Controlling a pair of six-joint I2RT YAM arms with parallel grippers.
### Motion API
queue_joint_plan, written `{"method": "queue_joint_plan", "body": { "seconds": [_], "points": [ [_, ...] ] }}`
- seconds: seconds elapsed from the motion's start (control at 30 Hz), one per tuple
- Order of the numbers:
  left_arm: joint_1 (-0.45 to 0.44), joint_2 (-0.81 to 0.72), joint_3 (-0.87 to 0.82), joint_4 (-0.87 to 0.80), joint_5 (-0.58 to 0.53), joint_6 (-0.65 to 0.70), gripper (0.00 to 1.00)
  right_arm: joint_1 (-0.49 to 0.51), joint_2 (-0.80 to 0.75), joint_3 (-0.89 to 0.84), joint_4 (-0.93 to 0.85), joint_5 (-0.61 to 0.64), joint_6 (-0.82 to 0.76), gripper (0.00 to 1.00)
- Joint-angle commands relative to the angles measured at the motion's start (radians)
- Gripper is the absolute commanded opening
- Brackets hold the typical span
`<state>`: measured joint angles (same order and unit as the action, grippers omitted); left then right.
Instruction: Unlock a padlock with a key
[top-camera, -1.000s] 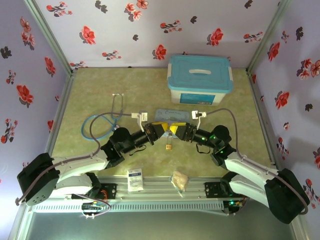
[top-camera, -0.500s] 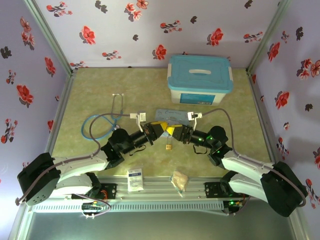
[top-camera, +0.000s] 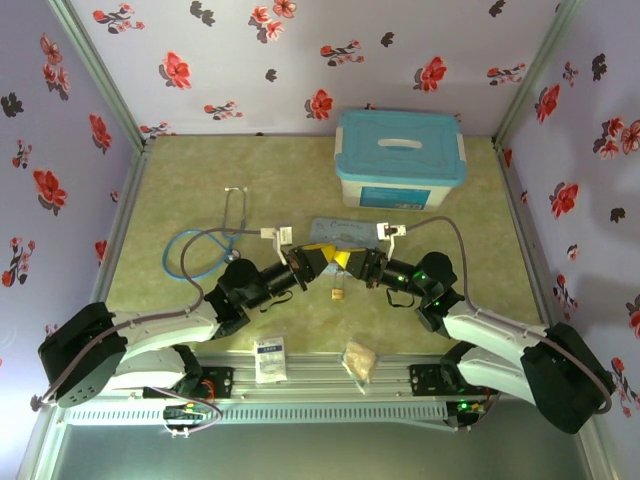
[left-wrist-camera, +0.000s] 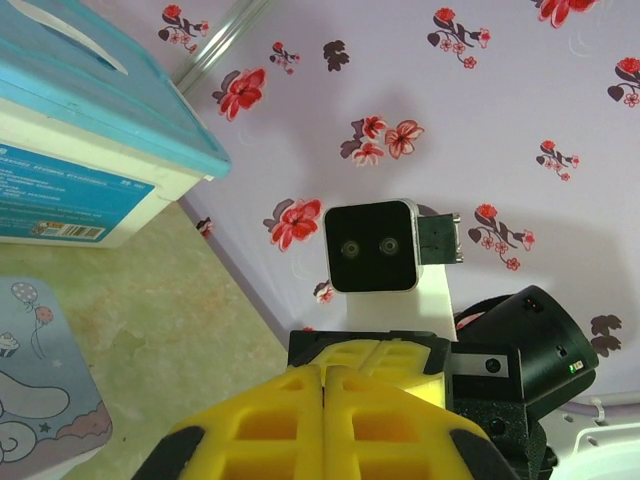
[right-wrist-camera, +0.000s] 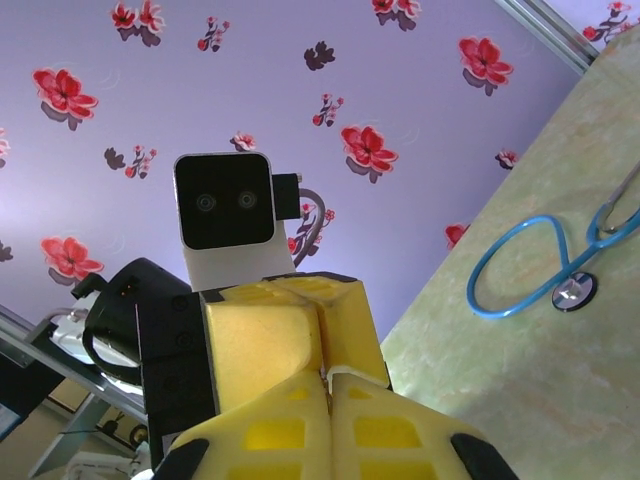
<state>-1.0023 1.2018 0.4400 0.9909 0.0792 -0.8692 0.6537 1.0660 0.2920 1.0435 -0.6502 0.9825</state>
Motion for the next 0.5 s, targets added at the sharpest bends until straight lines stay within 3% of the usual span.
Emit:
{"method": "queue_joint_plan", "body": {
  "seconds": [0.0, 0.17, 0.2, 0.27, 0.37, 0.47],
  "points": [
    [0.001, 0.010, -0.022, 0.046, -0.044, -0.002, 0.00, 0.006, -0.012, -0.014, 0.009, 0.009, -0.018, 0.01],
    [0.007, 0.004, -0.037, 0.046, -0.065, -0.003, 0.00, 0.009, -0.026, -0.020, -0.043, 0.012, -0.037, 0.03],
    [0.007, 0.005, -0.035, 0.043, -0.068, -0.003, 0.00, 0.011, -0.030, -0.018, -0.060, 0.013, -0.043, 0.14],
    [0.009, 0.007, -0.034, 0.048, -0.064, -0.004, 0.00, 0.014, -0.038, -0.019, -0.084, 0.031, -0.052, 0.50],
    [0.007, 0.010, -0.026, 0.058, -0.057, -0.004, 0.00, 0.017, -0.043, -0.022, -0.081, 0.038, -0.063, 0.59],
    [0.009, 0.007, -0.018, 0.046, -0.052, -0.002, 0.00, 0.018, -0.038, -0.019, -0.069, 0.043, -0.064, 0.58]
  ]
}}
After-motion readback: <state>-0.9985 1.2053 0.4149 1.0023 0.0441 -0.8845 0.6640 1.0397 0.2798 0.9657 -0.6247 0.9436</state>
